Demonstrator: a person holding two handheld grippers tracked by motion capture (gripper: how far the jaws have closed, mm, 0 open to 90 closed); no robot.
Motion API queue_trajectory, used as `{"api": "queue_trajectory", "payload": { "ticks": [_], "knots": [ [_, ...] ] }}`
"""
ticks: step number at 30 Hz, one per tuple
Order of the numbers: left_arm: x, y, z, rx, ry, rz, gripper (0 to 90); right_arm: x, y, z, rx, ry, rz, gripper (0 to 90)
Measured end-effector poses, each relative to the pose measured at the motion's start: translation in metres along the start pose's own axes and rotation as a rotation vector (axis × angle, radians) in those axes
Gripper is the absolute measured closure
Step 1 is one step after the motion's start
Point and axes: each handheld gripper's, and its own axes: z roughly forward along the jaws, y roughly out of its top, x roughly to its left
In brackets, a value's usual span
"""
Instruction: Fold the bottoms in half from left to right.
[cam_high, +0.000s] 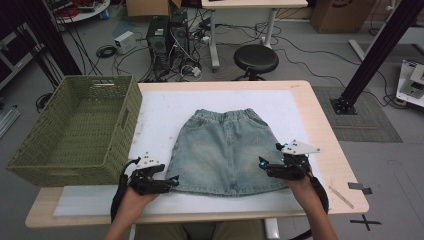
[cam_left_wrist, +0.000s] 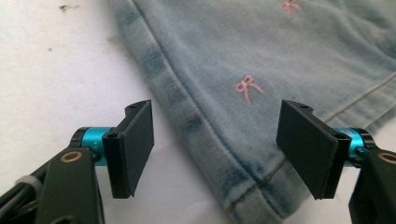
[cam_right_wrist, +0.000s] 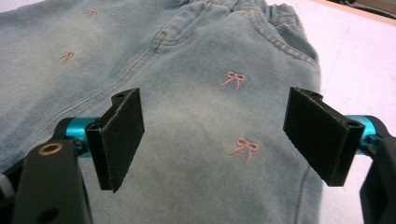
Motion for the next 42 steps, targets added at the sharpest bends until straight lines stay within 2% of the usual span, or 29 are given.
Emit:
{"api": "queue_trajectory", "payload": {
  "ticks": [4, 10, 16, 20, 26, 30, 35, 42],
  "knots": [
    [-0.001, -0.003, -0.002, 0.003, 0.021, -0.011, 38.2, 0.003, 0.002, 0.004, 0.000, 0.016, -0.004, 21.2],
    [-0.001, -0.005, -0.004, 0.000, 0.021, -0.004, 54.5, 0.011, 0.009, 0.018, 0.020, 0.051, -0.007, 21.2],
    [-0.002, -0.006, -0.004, -0.001, 0.029, 0.012, 68.9, 0.022, 0.026, 0.037, 0.014, 0.125, -0.019, 21.2],
    [-0.002, -0.006, -0.003, 0.000, 0.024, 0.029, 76.4, 0.031, 0.046, 0.057, 0.005, 0.181, -0.026, 21.3],
    [-0.003, -0.005, -0.003, -0.001, 0.008, 0.037, 83.5, 0.048, 0.083, 0.094, 0.030, 0.248, -0.073, 21.5],
    [-0.001, -0.006, -0.004, -0.003, -0.004, 0.015, 84.5, 0.056, 0.104, 0.117, 0.035, 0.287, -0.080, 25.8],
    [-0.001, -0.007, -0.006, 0.000, -0.023, 0.015, 85.1, 0.067, 0.120, 0.142, 0.052, 0.305, -0.076, 25.7],
    [-0.001, -0.009, -0.010, -0.006, -0.042, 0.011, 85.2, 0.086, 0.137, 0.182, 0.108, 0.307, -0.117, 30.0]
  ]
}}
